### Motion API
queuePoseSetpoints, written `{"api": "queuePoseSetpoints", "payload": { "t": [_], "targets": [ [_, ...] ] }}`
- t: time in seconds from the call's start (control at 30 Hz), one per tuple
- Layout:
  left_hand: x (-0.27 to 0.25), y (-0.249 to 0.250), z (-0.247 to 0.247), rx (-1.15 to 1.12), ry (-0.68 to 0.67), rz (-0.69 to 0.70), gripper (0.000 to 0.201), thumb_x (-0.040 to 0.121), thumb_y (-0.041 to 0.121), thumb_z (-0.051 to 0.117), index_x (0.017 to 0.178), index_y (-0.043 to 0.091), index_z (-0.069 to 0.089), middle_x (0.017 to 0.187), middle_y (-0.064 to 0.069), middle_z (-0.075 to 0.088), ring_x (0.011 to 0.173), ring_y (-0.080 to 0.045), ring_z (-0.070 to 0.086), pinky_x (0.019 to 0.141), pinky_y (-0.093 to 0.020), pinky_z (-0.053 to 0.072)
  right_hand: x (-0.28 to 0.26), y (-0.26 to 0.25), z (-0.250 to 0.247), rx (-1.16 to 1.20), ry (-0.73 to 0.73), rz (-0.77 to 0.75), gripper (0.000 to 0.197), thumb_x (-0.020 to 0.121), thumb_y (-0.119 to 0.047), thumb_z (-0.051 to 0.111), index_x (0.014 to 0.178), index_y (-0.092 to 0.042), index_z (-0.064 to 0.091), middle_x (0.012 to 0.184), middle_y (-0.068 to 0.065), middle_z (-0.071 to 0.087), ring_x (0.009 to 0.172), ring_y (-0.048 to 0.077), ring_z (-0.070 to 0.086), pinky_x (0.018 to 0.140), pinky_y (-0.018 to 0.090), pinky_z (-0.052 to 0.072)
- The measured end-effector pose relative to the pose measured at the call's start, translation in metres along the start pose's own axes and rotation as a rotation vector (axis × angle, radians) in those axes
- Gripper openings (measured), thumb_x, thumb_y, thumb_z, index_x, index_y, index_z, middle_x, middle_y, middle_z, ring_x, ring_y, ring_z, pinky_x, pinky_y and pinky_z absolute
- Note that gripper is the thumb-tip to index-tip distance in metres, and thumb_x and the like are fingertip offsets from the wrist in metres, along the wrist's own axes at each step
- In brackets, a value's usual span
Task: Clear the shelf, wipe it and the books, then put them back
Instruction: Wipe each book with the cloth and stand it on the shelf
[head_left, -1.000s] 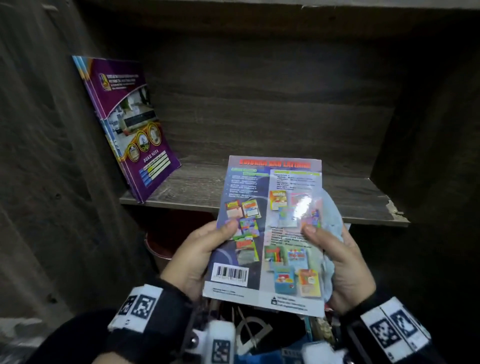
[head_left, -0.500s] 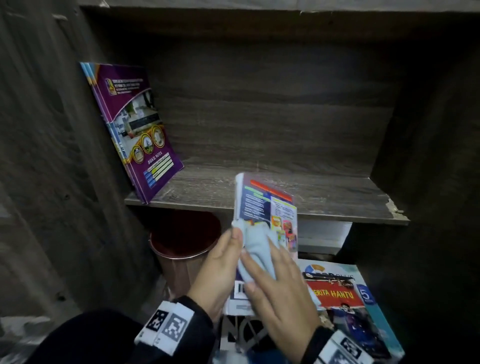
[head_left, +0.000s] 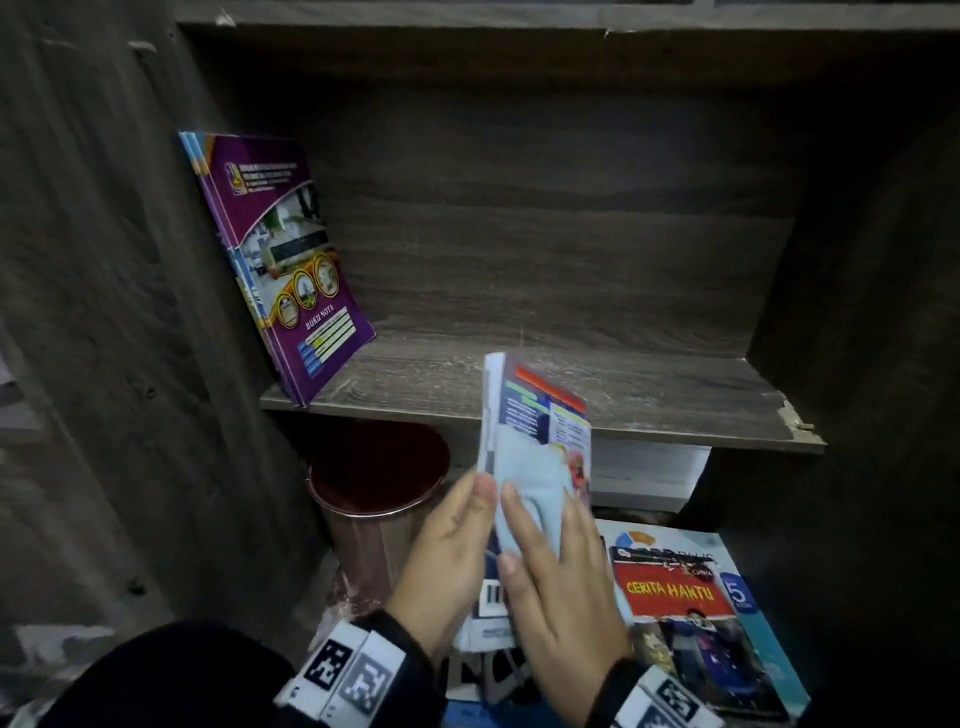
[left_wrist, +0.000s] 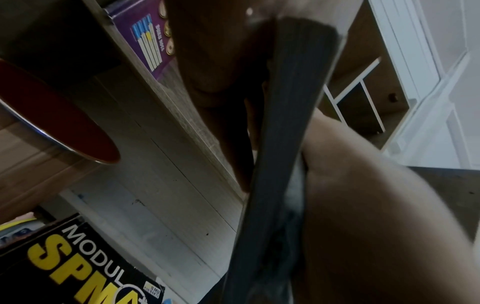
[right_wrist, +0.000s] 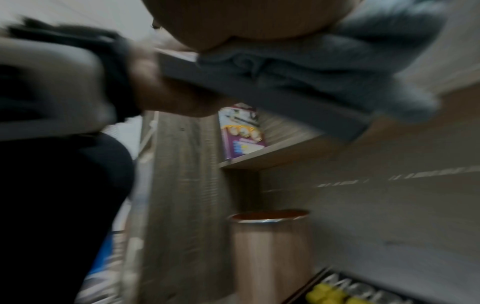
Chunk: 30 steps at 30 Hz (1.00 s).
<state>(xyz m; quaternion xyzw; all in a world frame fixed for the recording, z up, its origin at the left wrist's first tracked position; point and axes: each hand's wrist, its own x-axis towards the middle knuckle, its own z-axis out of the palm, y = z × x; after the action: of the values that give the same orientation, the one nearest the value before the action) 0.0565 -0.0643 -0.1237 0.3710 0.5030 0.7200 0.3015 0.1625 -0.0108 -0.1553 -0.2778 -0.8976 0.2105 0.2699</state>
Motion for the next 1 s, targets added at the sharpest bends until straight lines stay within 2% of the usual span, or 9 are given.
{"api": "queuePoseSetpoints", "payload": {
  "t": [0.07,0.13,0.27,0.4,0.53,0.73,0.87,0.93,1.0],
  "targets": [
    [-0.005,-0.010,0.005,0.058,-0.081,-0.028,0.036,0.089,0.042,0.064,0.116,0.018,0.062,0.112,0.004,0.071,0.104,-0.010,0.065,0.089,-0.022,0.051,0.016,0.014,-0.007,0.089,0.122,0.004,0.047,0.084,-0.076,-0.003,0.131,-0.075,-0.002,0.159,-0.007,0.010,0.147,0.015,0.007,0.118,0.038,0.017],
    [-0.011,-0.016,0.010,0.039,-0.166,-0.103,0.040,0.077,0.022,0.071,0.116,0.021,0.062,0.109,0.000,0.070,0.095,-0.010,0.064,0.084,-0.023,0.052,0.033,0.027,-0.019,0.283,0.223,0.135,0.042,0.087,-0.074,0.013,0.128,-0.074,0.018,0.148,-0.005,0.031,0.133,0.018,0.038,0.105,0.045,0.040],
    [-0.016,-0.009,0.008,0.141,-0.261,-0.091,0.041,0.079,0.020,0.070,0.116,0.036,0.064,0.112,0.003,0.070,0.101,-0.010,0.064,0.093,-0.030,0.051,0.049,0.045,-0.037,0.791,0.187,0.404,0.049,0.082,-0.071,0.049,0.129,-0.058,0.043,0.143,0.001,0.044,0.127,0.024,0.049,0.102,0.049,0.042],
    [0.000,0.028,-0.012,-0.044,-0.089,-0.037,0.035,0.081,0.014,0.072,0.115,0.020,0.064,0.116,-0.013,0.069,0.105,-0.030,0.065,0.092,-0.045,0.053,0.044,0.035,-0.040,1.192,0.021,0.488,0.052,0.077,-0.031,0.068,0.127,-0.032,0.055,0.114,0.011,0.069,0.101,0.030,0.068,0.084,0.049,0.054],
    [0.017,0.065,-0.048,-0.193,-0.079,0.035,0.033,0.084,0.012,0.063,0.117,0.014,0.064,0.120,-0.019,0.065,0.109,-0.035,0.063,0.094,-0.051,0.050,0.034,0.018,-0.047,1.427,-0.303,0.463,0.078,0.049,-0.026,0.095,0.120,-0.011,0.065,0.118,0.024,0.065,0.108,0.041,0.063,0.094,0.053,0.049],
    [0.040,0.078,-0.074,0.113,-0.157,0.029,0.027,0.083,0.013,0.065,0.108,0.003,0.063,0.097,-0.006,0.073,0.086,-0.018,0.068,0.076,-0.029,0.055,0.038,-0.011,-0.052,1.218,-0.409,0.272,0.097,0.029,-0.030,0.099,0.114,-0.001,0.063,0.108,0.024,0.069,0.096,0.034,0.069,0.074,0.032,0.058],
    [0.068,0.066,-0.103,0.429,-0.104,-0.013,0.019,0.082,0.023,0.074,0.099,0.016,0.068,0.092,0.004,0.072,0.084,-0.007,0.065,0.084,-0.023,0.050,0.054,-0.032,-0.029,1.135,-0.132,0.272,0.097,0.016,-0.043,0.097,0.100,-0.005,0.067,0.091,0.011,0.075,0.079,0.022,0.072,0.062,0.023,0.056],
    [0.083,0.061,-0.126,0.605,0.076,-0.009,0.022,0.082,0.020,0.075,0.101,0.014,0.066,0.086,0.004,0.066,0.076,-0.004,0.059,0.075,-0.012,0.045,0.077,-0.041,-0.018,0.996,-0.021,0.211,0.059,0.046,-0.033,0.095,0.095,-0.013,0.068,0.089,0.001,0.076,0.083,0.019,0.070,0.069,0.024,0.057],
    [0.098,0.060,-0.152,0.642,0.283,-0.031,0.023,0.082,0.017,0.074,0.102,0.013,0.065,0.091,-0.003,0.065,0.078,-0.010,0.058,0.076,-0.019,0.047,0.109,-0.050,-0.007,0.731,0.122,0.184,0.017,0.076,-0.012,0.078,0.087,-0.016,0.066,0.085,-0.004,0.074,0.085,0.020,0.067,0.082,0.034,0.055]
  ]
}}
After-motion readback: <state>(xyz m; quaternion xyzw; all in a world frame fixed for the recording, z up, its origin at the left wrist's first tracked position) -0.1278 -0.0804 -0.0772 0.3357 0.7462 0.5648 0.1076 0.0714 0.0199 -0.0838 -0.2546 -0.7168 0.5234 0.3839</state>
